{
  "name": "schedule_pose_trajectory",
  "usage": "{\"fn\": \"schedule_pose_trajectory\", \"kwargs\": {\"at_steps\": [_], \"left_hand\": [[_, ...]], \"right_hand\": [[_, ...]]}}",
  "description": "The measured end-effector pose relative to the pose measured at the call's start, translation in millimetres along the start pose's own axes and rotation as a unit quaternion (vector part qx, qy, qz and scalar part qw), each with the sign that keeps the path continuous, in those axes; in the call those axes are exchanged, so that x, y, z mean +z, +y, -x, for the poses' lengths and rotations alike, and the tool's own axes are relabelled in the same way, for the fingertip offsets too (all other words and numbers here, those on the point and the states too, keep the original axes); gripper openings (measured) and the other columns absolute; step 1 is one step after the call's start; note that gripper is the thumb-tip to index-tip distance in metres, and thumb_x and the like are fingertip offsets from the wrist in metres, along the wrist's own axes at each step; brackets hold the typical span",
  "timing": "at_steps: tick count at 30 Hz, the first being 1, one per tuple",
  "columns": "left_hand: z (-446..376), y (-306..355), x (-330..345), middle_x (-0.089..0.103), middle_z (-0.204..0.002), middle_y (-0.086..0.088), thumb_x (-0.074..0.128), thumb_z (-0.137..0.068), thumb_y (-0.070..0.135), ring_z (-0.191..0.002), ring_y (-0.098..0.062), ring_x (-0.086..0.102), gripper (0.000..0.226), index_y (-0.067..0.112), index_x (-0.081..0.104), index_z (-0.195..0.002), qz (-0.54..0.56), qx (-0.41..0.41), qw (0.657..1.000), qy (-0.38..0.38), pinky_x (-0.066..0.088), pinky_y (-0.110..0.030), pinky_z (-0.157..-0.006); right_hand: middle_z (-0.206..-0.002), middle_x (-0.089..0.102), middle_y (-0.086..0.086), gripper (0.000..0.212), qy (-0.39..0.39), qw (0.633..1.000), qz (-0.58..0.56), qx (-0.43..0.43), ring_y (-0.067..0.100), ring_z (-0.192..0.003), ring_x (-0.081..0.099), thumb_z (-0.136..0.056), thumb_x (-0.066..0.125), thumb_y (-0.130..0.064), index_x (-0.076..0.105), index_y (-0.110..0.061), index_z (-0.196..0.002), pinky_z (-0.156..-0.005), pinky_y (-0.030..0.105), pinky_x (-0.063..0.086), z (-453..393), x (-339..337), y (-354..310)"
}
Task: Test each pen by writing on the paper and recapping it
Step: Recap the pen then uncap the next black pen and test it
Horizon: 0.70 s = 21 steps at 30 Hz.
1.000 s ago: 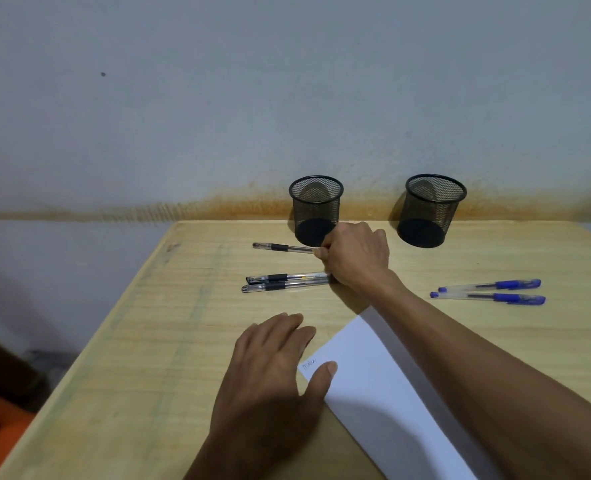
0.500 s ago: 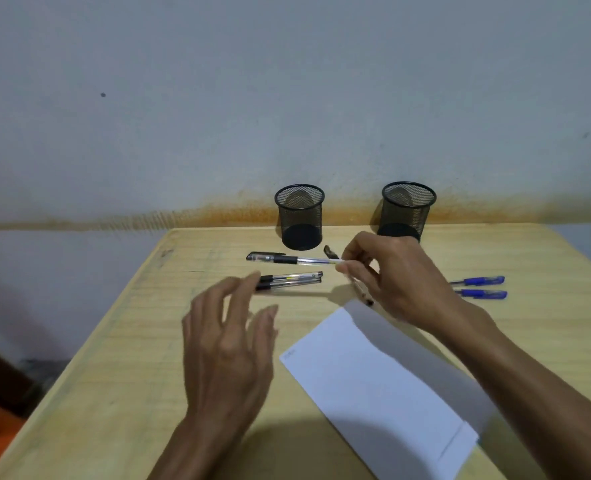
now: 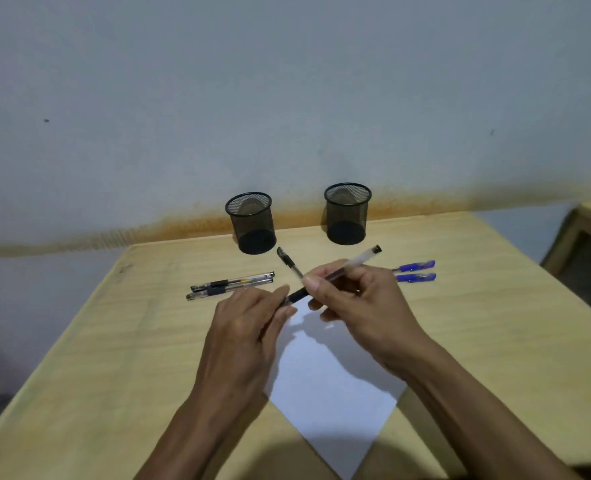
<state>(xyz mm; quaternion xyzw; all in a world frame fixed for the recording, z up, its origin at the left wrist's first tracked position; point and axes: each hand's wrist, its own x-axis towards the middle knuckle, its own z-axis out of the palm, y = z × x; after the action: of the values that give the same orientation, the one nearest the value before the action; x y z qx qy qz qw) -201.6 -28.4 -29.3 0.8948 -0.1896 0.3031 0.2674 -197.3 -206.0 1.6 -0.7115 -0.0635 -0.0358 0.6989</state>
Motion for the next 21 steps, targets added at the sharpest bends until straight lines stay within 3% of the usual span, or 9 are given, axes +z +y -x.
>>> {"fn": "schedule_pose_trajectory", "kwargs": {"at_steps": [4,8,12,14,16,18,21], "left_hand": [[-1.4,1.1,-0.4,0.074,-0.089,-0.002,0.053,-0.090,0.030,-0.084,-0.011,0.055,0.029,0.011,0.074,-0.098,0.005,0.018,1.000,0.014,0.040,-0.022,-0.078],[-9.0,3.9,-10.6,0.074,-0.084,0.005,0.057,-0.089,0.029,-0.080,-0.007,0.060,0.026,0.012,0.077,-0.091,0.028,0.027,0.999,0.002,0.044,-0.019,-0.071],[-5.9,-26.3,-35.5,0.066,-0.065,0.028,0.071,-0.086,0.011,-0.073,0.013,0.061,0.012,0.020,0.078,-0.087,0.051,-0.124,0.991,0.004,0.038,-0.001,-0.063],[2.8,-51.2,-48.8,0.068,-0.065,0.024,0.069,-0.088,0.015,-0.072,0.009,0.062,0.013,0.026,0.076,-0.085,0.023,-0.192,0.981,-0.027,0.041,-0.005,-0.063],[8.2,-69.4,-52.7,0.070,-0.071,0.015,0.066,-0.089,0.020,-0.074,0.001,0.063,0.009,0.026,0.072,-0.092,-0.002,-0.237,0.970,-0.047,0.045,-0.018,-0.064],[8.9,-82.9,-47.1,0.070,-0.075,0.010,0.066,-0.090,0.025,-0.075,-0.010,0.063,0.004,0.028,0.068,-0.087,-0.033,-0.249,0.966,-0.060,0.046,-0.029,-0.062],[5.7,-97.6,-34.4,0.066,-0.076,0.010,0.067,-0.089,0.032,-0.076,-0.019,0.062,0.018,0.029,0.062,-0.072,-0.096,-0.233,0.963,-0.100,0.047,-0.035,-0.066]], "right_hand": [[-0.066,0.073,-0.010,0.005,0.005,1.000,0.014,-0.006,0.003,-0.063,0.067,-0.089,0.075,-0.023,0.078,-0.024,-0.085,-0.061,0.020,0.055,-2.2,0.6,5.9],[-0.068,0.070,-0.006,0.007,-0.034,0.999,0.004,-0.018,0.006,-0.065,0.062,-0.090,0.074,-0.019,0.078,-0.020,-0.083,-0.060,0.021,0.052,-8.2,-2.6,2.0],[-0.064,0.068,-0.003,0.012,0.084,0.990,-0.116,-0.005,0.008,-0.060,0.057,-0.093,0.069,-0.011,0.074,-0.007,-0.083,-0.054,0.020,0.048,-31.6,-34.8,-7.2],[-0.069,0.069,0.003,0.013,0.121,0.987,-0.106,-0.005,0.010,-0.061,0.057,-0.093,0.070,-0.015,0.074,-0.008,-0.083,-0.053,0.020,0.048,-38.9,-54.6,-8.9],[-0.076,0.069,0.009,0.013,0.114,0.991,-0.073,-0.003,0.010,-0.062,0.059,-0.091,0.072,-0.018,0.075,-0.008,-0.084,-0.055,0.023,0.049,-38.5,-56.4,-3.0],[-0.077,0.070,0.011,0.013,0.088,0.995,-0.038,0.008,0.010,-0.063,0.060,-0.090,0.073,-0.020,0.077,-0.008,-0.086,-0.059,0.027,0.050,-32.2,-45.1,7.1],[-0.075,0.073,0.006,0.016,0.061,0.998,0.004,0.035,0.012,-0.068,0.063,-0.089,0.075,-0.027,0.080,-0.012,-0.089,-0.065,0.031,0.052,-23.0,-26.6,18.2]]}}
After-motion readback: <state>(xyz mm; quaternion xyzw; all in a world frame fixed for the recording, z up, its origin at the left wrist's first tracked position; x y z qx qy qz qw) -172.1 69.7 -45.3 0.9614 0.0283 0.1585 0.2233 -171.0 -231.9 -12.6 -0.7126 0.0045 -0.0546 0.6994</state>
